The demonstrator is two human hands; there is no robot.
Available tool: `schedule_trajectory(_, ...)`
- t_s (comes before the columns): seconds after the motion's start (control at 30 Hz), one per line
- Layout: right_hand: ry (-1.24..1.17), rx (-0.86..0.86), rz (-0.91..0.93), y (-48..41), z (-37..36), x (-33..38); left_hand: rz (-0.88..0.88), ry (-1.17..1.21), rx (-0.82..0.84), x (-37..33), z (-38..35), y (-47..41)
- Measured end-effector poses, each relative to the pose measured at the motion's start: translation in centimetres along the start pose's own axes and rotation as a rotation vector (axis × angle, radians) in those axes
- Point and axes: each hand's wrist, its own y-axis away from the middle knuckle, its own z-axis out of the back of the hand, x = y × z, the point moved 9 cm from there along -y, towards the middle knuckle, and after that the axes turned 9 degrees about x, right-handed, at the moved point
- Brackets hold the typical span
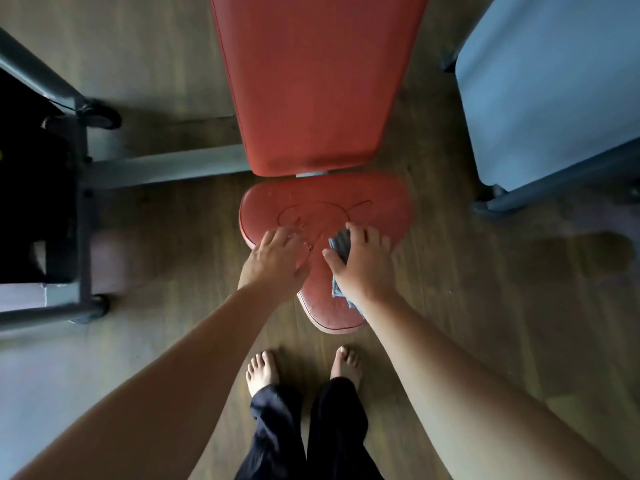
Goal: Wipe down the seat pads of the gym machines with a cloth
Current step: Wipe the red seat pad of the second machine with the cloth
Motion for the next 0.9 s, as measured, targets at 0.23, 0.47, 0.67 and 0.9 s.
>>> schedule_trajectory(0.23,0.153,0.0,0.345,0.6,-0.9,1.0,-0.065,-0.029,-0.153,1.4,-1.5,-2.2)
schedule_trajectory(0.47,0.371,0.011,0.335,0.8,-3.7,1.3,-0.024,-0.152,-0.126,1.5,-4.0,-3.6)
schedule_trajectory(0.67,0.37,0.036,0.335,-2.1,-3.1,1.3,-0.001,-0.184,-0.109,1.6,-4.4,-3.8)
schedule_trajectory(0.9,0.348,-0.067,0.163,-4.8,-1.5,1.4,0.005,-0.198,-0.108,1.6,-4.5,-3.7)
